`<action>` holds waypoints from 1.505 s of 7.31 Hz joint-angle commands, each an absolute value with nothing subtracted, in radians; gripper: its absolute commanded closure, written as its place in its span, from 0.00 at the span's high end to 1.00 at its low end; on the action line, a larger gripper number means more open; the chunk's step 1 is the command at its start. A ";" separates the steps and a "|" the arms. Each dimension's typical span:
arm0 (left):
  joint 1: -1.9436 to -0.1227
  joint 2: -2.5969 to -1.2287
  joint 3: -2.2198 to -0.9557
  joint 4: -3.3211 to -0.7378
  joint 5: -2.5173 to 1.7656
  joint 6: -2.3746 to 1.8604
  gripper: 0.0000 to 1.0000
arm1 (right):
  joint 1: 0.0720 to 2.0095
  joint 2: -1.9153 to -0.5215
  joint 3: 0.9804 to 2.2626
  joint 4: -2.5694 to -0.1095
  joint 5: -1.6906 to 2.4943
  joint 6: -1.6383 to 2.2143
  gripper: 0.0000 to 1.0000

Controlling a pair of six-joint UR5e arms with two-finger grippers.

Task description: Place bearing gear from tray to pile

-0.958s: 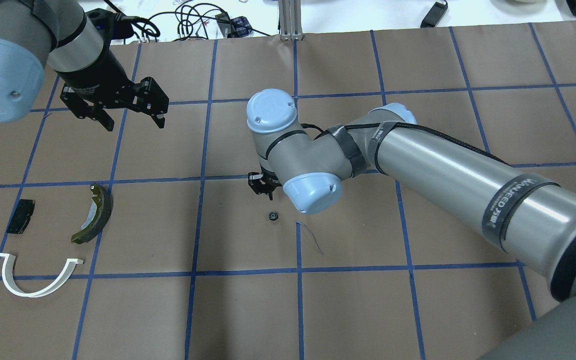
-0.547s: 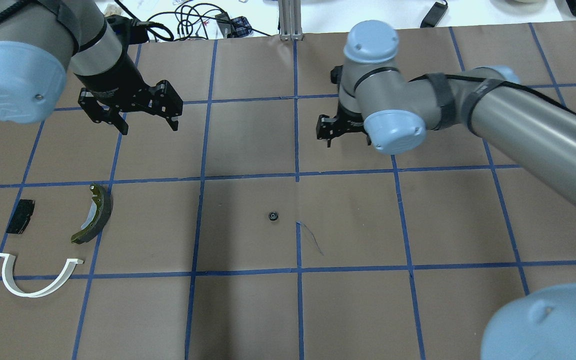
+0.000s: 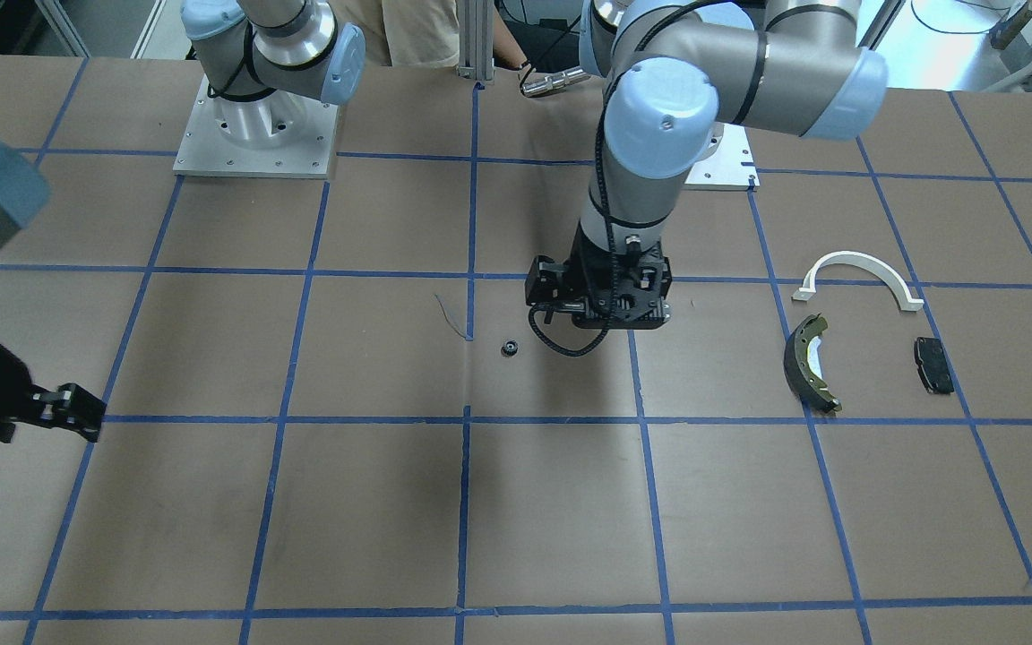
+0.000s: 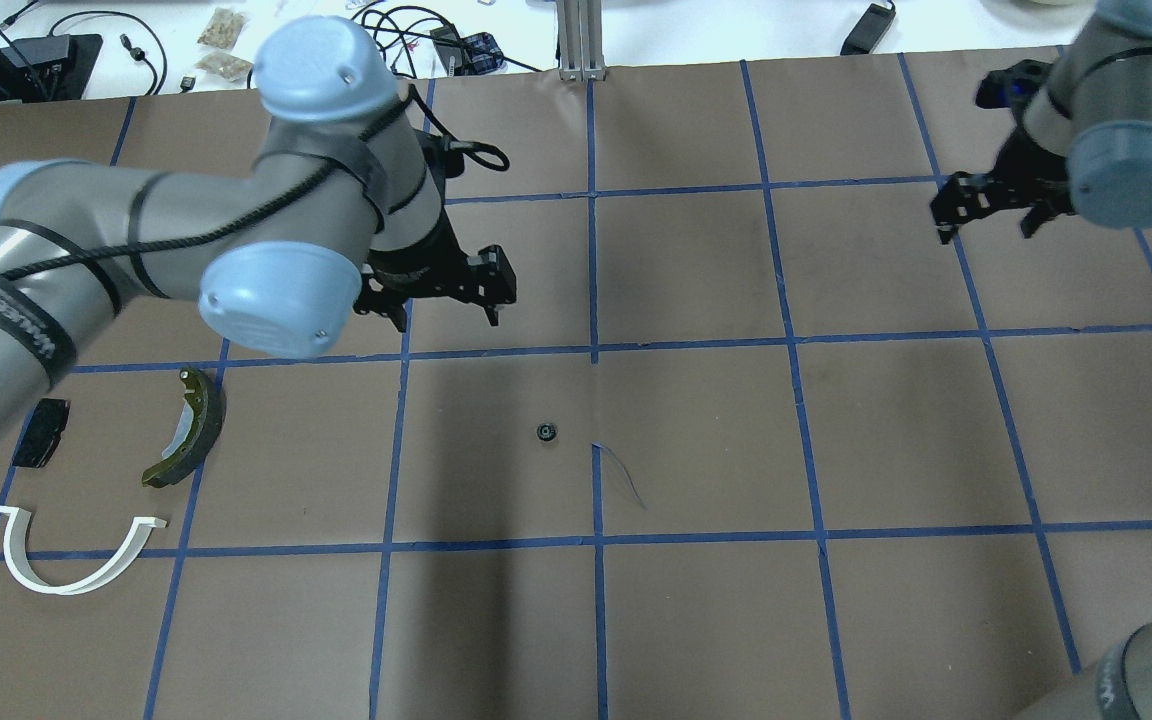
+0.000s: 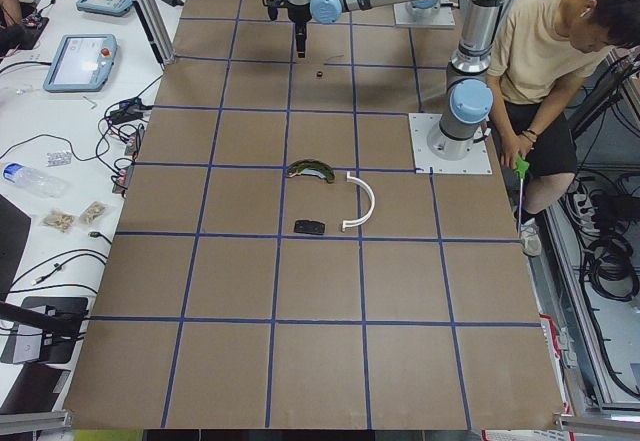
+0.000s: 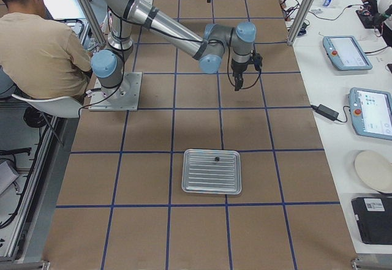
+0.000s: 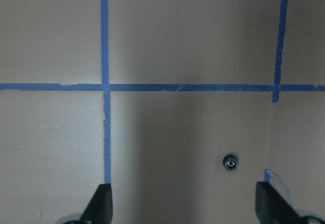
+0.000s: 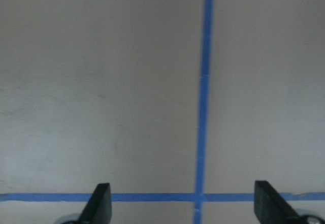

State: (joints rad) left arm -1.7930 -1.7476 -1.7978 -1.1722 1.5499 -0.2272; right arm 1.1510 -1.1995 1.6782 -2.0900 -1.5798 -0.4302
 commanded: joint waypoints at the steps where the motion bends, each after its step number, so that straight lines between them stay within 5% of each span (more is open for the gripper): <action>1: -1.855 -1.796 -1.900 -1.010 1.548 -0.247 1.00 | 0.894 -1.189 1.692 -2.086 -1.582 -0.690 1.00; 7: -1.905 -1.929 -2.013 -0.729 1.545 -0.279 1.00 | 0.730 -0.980 1.574 -2.143 -1.609 -0.861 0.95; 8: -1.911 -1.937 -2.013 -0.720 1.545 -0.276 0.78 | 0.730 -0.977 1.563 -2.146 -1.618 -0.867 0.87; 11: -1.913 -1.950 -2.016 -0.723 1.543 -0.276 0.73 | 0.730 -0.963 1.580 -2.145 -1.618 -0.867 0.80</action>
